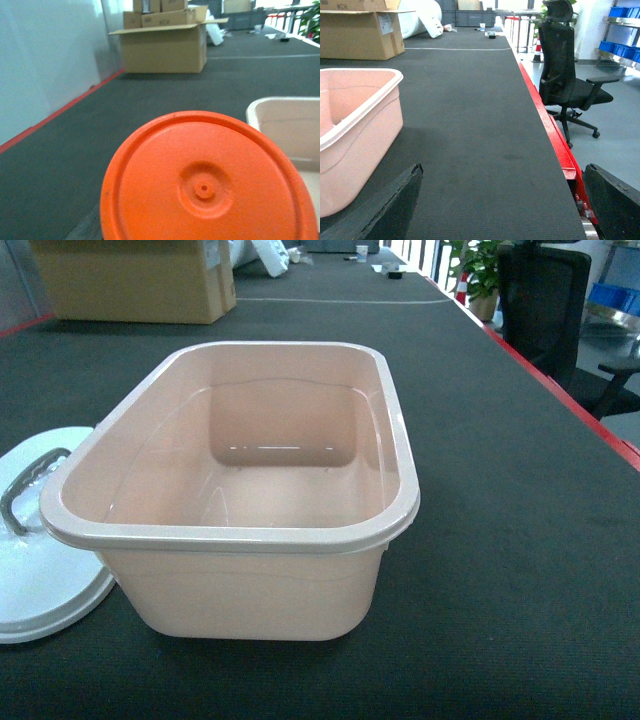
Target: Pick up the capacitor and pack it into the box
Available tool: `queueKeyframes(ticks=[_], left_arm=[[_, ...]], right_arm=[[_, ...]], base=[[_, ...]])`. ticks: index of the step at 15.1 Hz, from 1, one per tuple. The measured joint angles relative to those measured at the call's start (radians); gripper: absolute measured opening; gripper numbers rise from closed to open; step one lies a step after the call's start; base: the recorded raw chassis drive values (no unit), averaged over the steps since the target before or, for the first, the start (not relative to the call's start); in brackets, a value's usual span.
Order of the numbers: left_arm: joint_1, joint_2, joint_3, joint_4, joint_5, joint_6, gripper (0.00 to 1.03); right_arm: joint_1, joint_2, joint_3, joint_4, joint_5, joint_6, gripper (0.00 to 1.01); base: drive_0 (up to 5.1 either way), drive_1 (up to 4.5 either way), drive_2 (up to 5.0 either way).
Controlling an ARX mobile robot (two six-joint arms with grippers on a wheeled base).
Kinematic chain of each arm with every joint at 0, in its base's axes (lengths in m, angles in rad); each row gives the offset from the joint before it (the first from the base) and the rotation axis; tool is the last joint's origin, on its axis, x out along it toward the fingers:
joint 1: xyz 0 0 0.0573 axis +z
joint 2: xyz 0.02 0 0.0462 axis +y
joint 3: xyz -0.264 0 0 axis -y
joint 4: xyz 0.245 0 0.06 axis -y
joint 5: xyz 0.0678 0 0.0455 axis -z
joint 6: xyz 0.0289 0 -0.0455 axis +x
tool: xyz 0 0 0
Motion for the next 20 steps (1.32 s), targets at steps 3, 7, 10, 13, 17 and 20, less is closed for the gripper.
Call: queueKeyframes(ticks=[3, 7, 10, 13, 17, 20], left_arm=[[-0.103, 0.488, 0.31, 0.128, 0.079, -0.045, 0.44], [-0.152, 0.85, 0.503, 0.13, 0.125, -0.146, 0.57], [-0.081, 0.696, 0.452, 0.089, 0.161, -0.142, 0.9], [0.202, 0.478, 0.349, 0.07, 0.332, -0.135, 0.98], [0.566, 0.774, 0.312, 0.258, 0.631, -0.115, 0.98], [0.538, 1.1, 0.413, 0.415, 0.737, -0.095, 0.98]], right_arm=[[0.0, 0.0, 0.0, 0.0, 0.0, 0.0, 0.98], [0.0, 0.0, 0.0, 0.0, 0.0, 0.0, 0.98], [0.0, 0.0, 0.0, -0.001, 0.0, 0.0, 0.98], [0.0, 0.0, 0.0, -0.001, 0.0, 0.0, 0.98], [0.0, 0.0, 0.0, 0.0, 0.0, 0.0, 0.98], [0.0, 0.0, 0.0, 0.0, 0.0, 0.0, 0.98]], base=[[0.0, 0.0, 0.0], [0.0, 0.0, 0.0], [0.0, 0.0, 0.0], [0.0, 0.0, 0.0], [0.0, 0.0, 0.0], [0.0, 0.0, 0.0]])
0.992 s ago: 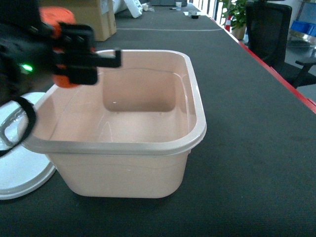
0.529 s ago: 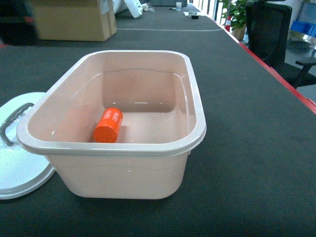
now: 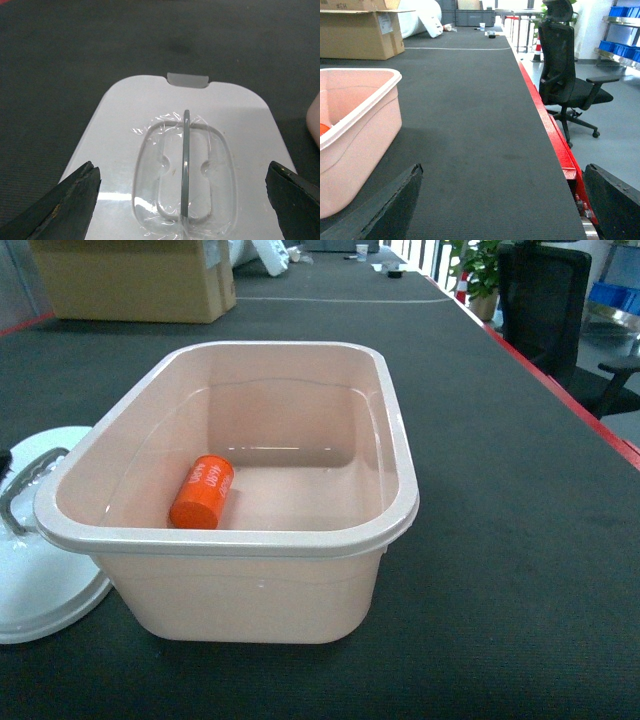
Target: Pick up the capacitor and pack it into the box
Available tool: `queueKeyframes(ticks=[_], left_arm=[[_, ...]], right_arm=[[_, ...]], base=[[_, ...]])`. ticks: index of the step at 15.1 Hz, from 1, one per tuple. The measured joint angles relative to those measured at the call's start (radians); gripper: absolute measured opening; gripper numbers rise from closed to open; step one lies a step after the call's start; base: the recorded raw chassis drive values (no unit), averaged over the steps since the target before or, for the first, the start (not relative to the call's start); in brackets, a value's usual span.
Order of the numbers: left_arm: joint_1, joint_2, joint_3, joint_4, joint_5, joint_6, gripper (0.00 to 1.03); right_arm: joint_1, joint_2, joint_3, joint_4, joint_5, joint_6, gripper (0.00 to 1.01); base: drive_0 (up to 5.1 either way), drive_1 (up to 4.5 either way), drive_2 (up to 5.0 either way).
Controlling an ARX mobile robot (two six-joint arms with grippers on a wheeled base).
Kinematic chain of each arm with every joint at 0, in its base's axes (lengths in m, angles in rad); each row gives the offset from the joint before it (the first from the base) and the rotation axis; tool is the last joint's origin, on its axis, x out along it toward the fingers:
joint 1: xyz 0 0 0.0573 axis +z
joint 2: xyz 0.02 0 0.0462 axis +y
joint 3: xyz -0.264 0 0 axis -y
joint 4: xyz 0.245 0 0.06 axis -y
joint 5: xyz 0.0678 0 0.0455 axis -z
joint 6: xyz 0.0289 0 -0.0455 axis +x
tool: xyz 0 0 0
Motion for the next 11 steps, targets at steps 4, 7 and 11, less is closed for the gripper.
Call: queueKeyframes(ticks=[4, 7, 11], left_arm=[[-0.014, 0.172, 0.121, -0.025, 0.01, 0.064, 0.98], [-0.03, 0.229, 0.157, -0.028, 0.013, 0.085, 0.98], [-0.058, 0.265, 0.183, -0.003, -0.014, 0.091, 0.33]], right_arm=[[0.0, 0.0, 0.0, 0.0, 0.0, 0.0, 0.98], [0.0, 0.0, 0.0, 0.0, 0.0, 0.0, 0.98], [0.0, 0.0, 0.0, 0.0, 0.0, 0.0, 0.98]], base=[[0.0, 0.0, 0.0], [0.0, 0.0, 0.0], [0.0, 0.0, 0.0]])
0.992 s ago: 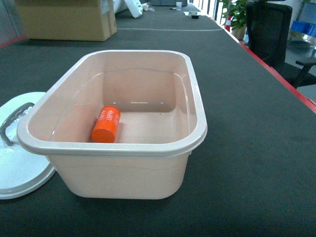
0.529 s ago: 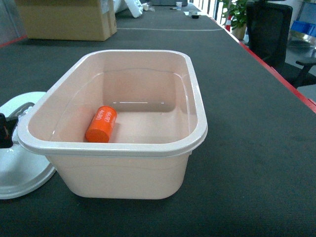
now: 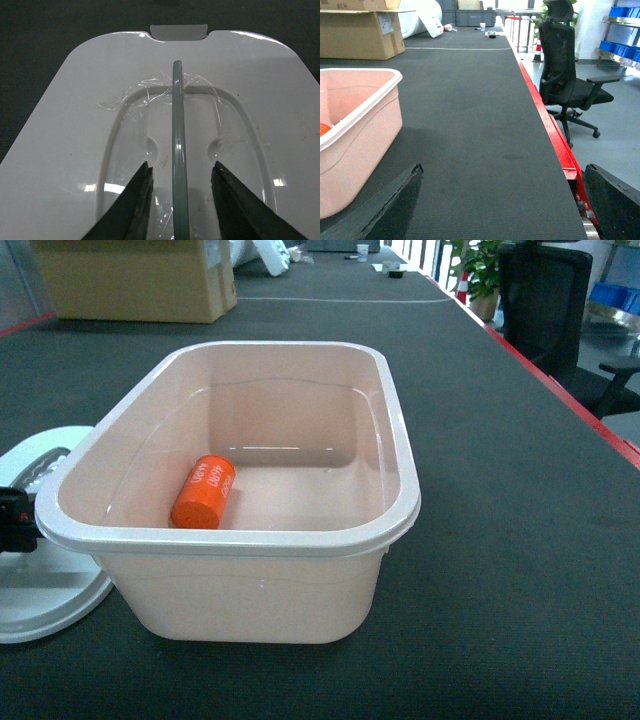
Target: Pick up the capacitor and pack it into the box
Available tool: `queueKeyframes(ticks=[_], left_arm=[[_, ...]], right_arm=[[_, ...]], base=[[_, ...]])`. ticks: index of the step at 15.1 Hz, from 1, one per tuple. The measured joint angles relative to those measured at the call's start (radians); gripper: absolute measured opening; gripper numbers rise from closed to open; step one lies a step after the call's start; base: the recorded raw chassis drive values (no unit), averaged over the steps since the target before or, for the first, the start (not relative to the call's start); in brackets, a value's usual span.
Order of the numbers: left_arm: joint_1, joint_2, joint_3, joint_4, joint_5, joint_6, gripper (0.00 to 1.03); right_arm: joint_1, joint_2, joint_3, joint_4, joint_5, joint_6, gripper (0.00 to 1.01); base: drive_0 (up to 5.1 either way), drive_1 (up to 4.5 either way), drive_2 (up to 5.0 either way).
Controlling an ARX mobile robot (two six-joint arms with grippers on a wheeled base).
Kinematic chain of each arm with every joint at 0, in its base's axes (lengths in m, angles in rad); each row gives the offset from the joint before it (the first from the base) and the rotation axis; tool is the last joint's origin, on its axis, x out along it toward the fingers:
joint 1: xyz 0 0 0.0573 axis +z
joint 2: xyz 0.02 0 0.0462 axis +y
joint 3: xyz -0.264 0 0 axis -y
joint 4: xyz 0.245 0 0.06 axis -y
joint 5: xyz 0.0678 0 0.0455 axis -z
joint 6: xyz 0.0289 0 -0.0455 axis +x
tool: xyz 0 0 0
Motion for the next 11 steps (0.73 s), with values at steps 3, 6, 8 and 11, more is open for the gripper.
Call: queueKeyframes(ticks=[3, 6, 8, 11], left_arm=[[-0.008, 0.001, 0.002, -0.005, -0.019, 0.0, 0.03], [0.0, 0.001, 0.005, -0.012, -0.026, -0.007, 0.02], [0.01, -0.006, 0.006, -0.027, -0.031, -0.011, 0.02], [0.054, -0.097, 0.012, -0.139, -0.077, -0.071, 0.02]], right_arm=[[0.0, 0.0, 0.0, 0.0, 0.0, 0.0, 0.98], [0.0, 0.0, 0.0, 0.0, 0.0, 0.0, 0.98], [0.0, 0.0, 0.0, 0.0, 0.0, 0.0, 0.98], [0.0, 0.0, 0.0, 0.0, 0.0, 0.0, 0.98]], base=[[0.0, 0.0, 0.0], [0.0, 0.0, 0.0], [0.0, 0.0, 0.0], [0.0, 0.0, 0.0]])
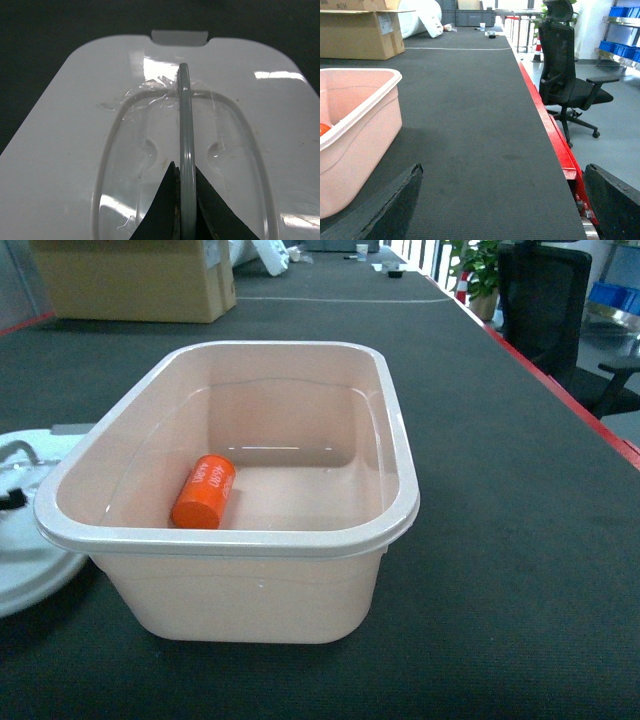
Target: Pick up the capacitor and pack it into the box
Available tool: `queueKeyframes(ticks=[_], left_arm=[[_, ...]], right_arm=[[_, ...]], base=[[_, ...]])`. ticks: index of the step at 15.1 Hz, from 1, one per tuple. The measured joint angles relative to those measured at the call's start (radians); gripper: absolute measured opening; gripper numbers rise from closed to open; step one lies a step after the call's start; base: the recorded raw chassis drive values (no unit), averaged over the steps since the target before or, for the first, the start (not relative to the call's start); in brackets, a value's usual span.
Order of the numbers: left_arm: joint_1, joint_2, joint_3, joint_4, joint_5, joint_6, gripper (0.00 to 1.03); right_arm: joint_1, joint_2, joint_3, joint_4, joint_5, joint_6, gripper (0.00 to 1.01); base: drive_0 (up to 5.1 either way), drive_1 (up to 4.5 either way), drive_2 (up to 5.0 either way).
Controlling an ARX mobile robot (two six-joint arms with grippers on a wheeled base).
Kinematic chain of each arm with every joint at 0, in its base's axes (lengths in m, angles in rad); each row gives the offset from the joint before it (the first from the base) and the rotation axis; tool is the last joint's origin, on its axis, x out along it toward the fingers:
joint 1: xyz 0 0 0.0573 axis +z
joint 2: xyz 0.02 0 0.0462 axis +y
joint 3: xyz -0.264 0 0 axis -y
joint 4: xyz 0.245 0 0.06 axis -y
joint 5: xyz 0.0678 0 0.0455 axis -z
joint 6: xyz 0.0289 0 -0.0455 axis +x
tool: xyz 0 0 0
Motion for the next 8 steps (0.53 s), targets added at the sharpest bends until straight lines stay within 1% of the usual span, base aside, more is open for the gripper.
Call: queueKeyframes(ticks=[1, 2, 3, 4, 5, 7, 8], left_arm=[[0.024, -0.064, 0.014, -0.056, -0.009, -0.048, 0.02], [0.045, -0.137, 0.032, -0.104, -0.016, -0.078, 0.02], [0.05, -0.214, 0.048, -0.155, -0.029, -0.096, 0.02], [0.04, -0.288, 0.059, -0.214, -0.042, -0.102, 0.02], [0.022, -0.338, 0.062, -0.256, -0.057, -0.111, 0.02], [-0.056, -0.468, 0.063, -0.361, -0.106, -0.138, 0.02], [-0.11, -0.537, 0.063, -0.388, -0.147, -0.159, 0.02]], right_arm=[[0.0, 0.0, 0.0, 0.0, 0.0, 0.0, 0.98], [0.0, 0.0, 0.0, 0.0, 0.0, 0.0, 0.98], [0.0, 0.0, 0.0, 0.0, 0.0, 0.0, 0.98], [0.0, 0.0, 0.0, 0.0, 0.0, 0.0, 0.98], [0.0, 0.0, 0.0, 0.0, 0.0, 0.0, 0.98], [0.0, 0.0, 0.0, 0.0, 0.0, 0.0, 0.98], [0.0, 0.0, 0.0, 0.0, 0.0, 0.0, 0.98]], base=[[0.0, 0.0, 0.0], [0.0, 0.0, 0.0], [0.0, 0.0, 0.0], [0.0, 0.0, 0.0], [0.0, 0.0, 0.0], [0.0, 0.0, 0.0], [0.0, 0.0, 0.0]])
